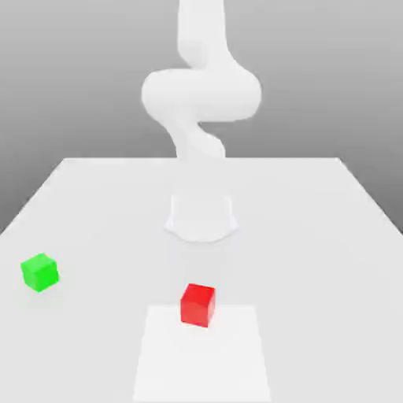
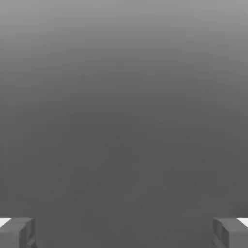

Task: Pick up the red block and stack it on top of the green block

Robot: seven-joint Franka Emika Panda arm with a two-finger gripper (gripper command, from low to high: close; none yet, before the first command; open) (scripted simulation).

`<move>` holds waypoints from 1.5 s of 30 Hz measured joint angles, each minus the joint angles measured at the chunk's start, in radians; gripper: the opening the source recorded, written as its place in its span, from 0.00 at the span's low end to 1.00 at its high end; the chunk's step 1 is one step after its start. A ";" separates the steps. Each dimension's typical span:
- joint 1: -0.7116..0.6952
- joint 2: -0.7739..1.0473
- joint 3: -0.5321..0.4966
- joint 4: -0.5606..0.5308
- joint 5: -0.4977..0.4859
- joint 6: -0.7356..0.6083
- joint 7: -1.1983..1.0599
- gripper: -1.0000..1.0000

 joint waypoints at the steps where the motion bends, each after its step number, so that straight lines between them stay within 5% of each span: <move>1: -0.003 0.029 0.001 -0.032 0.003 0.024 0.010 0.50; 16: -0.048 0.511 0.043 -0.526 0.019 0.409 0.198 0.50; 23: -0.037 0.871 0.017 -0.551 -0.031 0.699 0.264 0.50; 24: -0.031 0.902 0.011 -0.547 -0.033 0.726 0.266 0.00; 31: -0.031 0.907 0.010 -0.546 -0.038 0.731 0.270 0.00; 39: -0.033 0.645 0.021 -0.583 -0.001 0.505 0.243 0.00; 45: -0.147 0.623 -0.084 -0.542 -0.033 0.442 0.206 0.00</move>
